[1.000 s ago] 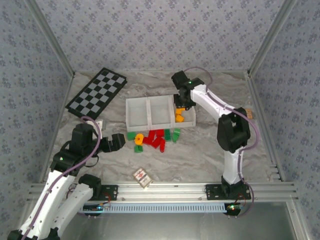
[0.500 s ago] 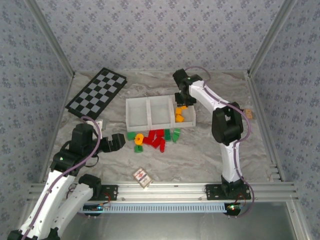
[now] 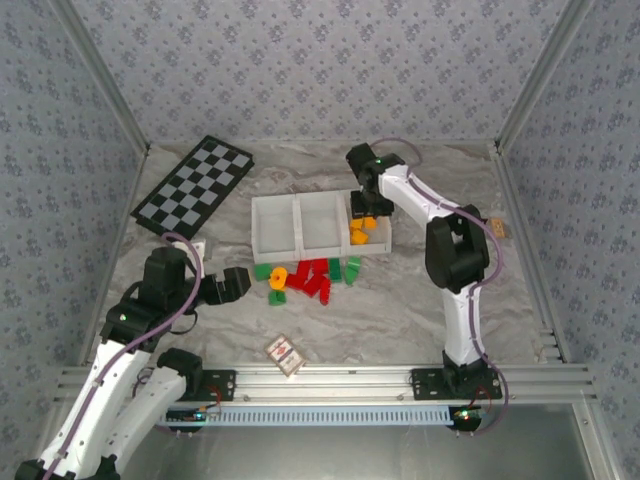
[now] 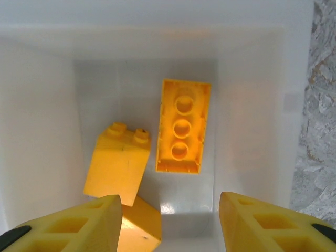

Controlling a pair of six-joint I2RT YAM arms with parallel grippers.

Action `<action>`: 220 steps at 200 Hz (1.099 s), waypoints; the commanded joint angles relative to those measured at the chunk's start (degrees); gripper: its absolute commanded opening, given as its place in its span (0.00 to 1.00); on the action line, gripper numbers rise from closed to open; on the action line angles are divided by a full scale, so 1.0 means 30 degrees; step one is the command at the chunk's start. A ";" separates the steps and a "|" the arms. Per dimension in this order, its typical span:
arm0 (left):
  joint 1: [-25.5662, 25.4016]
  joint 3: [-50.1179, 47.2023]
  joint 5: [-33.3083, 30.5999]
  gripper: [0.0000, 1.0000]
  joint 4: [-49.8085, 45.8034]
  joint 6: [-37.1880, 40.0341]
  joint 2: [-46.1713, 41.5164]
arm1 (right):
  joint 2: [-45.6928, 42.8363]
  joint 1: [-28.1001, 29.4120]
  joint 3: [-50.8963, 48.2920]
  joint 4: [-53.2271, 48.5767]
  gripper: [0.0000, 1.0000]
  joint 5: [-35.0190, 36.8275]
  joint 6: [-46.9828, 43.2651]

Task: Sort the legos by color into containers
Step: Place the lego in the container, then pick up the lego from the center of the table.

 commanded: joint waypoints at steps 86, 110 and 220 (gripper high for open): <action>0.0017 -0.0136 -0.0109 1.00 0.0247 0.0123 0.0158 | -0.8674 0.2424 -1.0980 0.6102 0.69 -0.1380 0.6985; 0.0019 -0.0136 -0.0006 0.99 0.0289 0.0123 0.0158 | -0.8718 0.3516 -1.2068 0.5968 0.72 -0.1133 0.7846; -0.0010 -0.0168 0.0083 1.00 0.0320 0.0123 -0.0194 | -0.6419 0.5688 -1.2194 0.6096 0.63 -0.0817 0.9872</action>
